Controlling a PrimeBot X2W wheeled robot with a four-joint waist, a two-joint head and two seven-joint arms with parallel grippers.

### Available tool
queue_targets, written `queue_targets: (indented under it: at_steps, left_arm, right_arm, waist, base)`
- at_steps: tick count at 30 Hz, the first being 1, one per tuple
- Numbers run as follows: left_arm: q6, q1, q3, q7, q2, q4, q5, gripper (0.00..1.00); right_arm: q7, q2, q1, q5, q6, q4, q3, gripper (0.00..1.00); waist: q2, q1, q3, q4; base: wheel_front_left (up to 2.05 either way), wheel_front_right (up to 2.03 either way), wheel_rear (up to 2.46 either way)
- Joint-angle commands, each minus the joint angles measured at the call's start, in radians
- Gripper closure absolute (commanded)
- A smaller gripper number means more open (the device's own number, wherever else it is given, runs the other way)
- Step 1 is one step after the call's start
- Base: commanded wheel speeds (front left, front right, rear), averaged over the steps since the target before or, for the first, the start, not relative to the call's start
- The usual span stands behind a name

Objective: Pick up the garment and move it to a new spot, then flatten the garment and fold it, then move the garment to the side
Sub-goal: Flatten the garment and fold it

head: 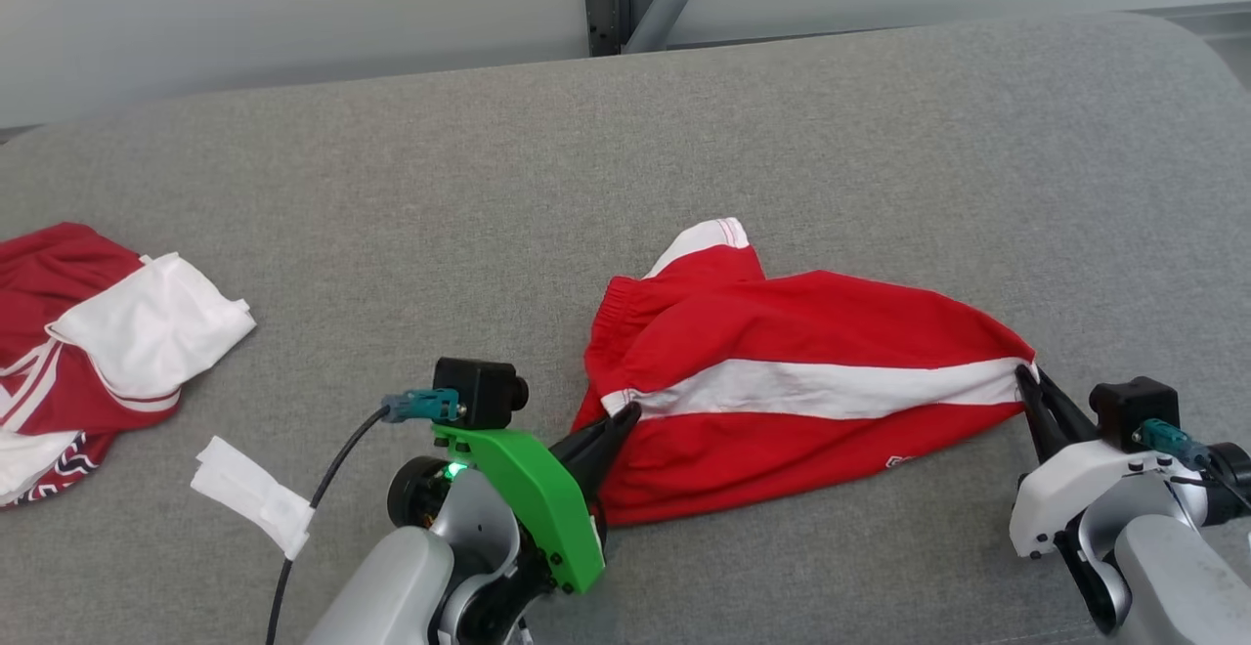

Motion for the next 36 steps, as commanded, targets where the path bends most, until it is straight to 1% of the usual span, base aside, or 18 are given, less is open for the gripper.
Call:
queue_targets:
  at_steps: [1,4,6,9,13,16,20,27,29,30,33,36]
  left_arm:
    - [-0.003,-0.004,0.005,0.0,0.002,-0.007,-0.004,1.0]
    - [-0.005,-0.024,0.027,0.018,0.003,-0.042,-0.055,1.0]
    - [-0.006,-0.046,0.045,0.034,0.016,-0.068,-0.083,1.0]
    - [-0.01,-0.081,0.081,0.06,0.036,-0.1,-0.142,1.0]
    - [-0.015,-0.164,0.119,0.089,0.067,-0.14,-0.21,1.0]
    - [-0.015,-0.247,0.107,0.102,0.122,-0.199,-0.253,1.0]
    - [-0.015,-0.352,0.104,0.092,0.187,-0.224,-0.307,1.0]
    - [-0.014,-0.533,0.086,0.066,0.265,-0.234,-0.385,1.0]
    - [-0.014,-0.56,0.091,0.068,0.269,-0.218,-0.435,1.0]
    - [-0.014,-0.56,0.091,0.068,0.269,-0.218,-0.435,1.0]
    - [-0.014,-0.586,0.06,0.106,0.299,-0.173,-0.453,1.0]
    - [-0.014,-0.601,0.045,0.119,0.295,-0.121,-0.501,1.0]
  right_arm:
    - [-0.004,-0.007,-0.001,0.013,0.0,-0.009,0.002,1.0]
    - [-0.004,-0.02,-0.027,0.066,0.0,-0.04,0.019,1.0]
    - [0.013,-0.025,-0.047,0.144,0.0,-0.059,0.054,1.0]
    - [0.071,-0.076,-0.1,0.274,0.0,-0.128,0.114,1.0]
    - [0.151,-0.153,-0.186,0.435,0.0,-0.241,0.155,1.0]
    - [0.198,-0.201,-0.26,0.536,0.0,-0.306,0.155,1.0]
    - [0.231,-0.248,-0.356,0.647,0.0,-0.361,0.138,1.0]
    - [0.256,-0.307,-0.515,0.745,0.0,-0.428,0.108,1.0]
    - [0.26,-0.32,-0.546,0.744,0.0,-0.434,0.103,1.0]
    - [0.26,-0.32,-0.546,0.744,0.0,-0.434,0.103,1.0]
    - [0.317,-0.323,-0.573,0.741,0.0,-0.434,0.154,1.0]
    - [0.334,-0.308,-0.605,0.739,0.0,-0.416,0.19,1.0]
  waist:
    - [0.0,0.0,-0.019,-0.001]
    - [0.0,0.0,-0.046,-0.005]
    - [0.0,0.0,-0.066,-0.01]
    - [0.0,0.0,-0.095,-0.021]
    - [0.0,0.0,-0.121,-0.037]
    - [0.0,0.0,-0.13,-0.047]
    - [0.0,0.0,-0.143,-0.053]
    - [0.0,0.0,-0.152,-0.061]
    - [0.0,0.0,-0.153,-0.065]
    - [0.0,0.0,-0.153,-0.065]
    - [0.0,0.0,-0.15,-0.074]
    - [0.0,0.0,-0.14,-0.082]
  base:
    - [0.0,0.0,0.0]
    - [0.0,0.0,0.0]
    - [0.0,0.0,0.0]
    - [0.0,0.0,0.0]
    - [0.0,0.0,0.0]
    - [0.0,0.0,0.0]
    - [0.0,0.0,0.0]
    - [0.0,0.0,0.0]
    - [0.0,0.0,0.0]
    - [0.0,0.0,0.0]
    - [0.0,0.0,0.0]
    - [0.0,0.0,0.0]
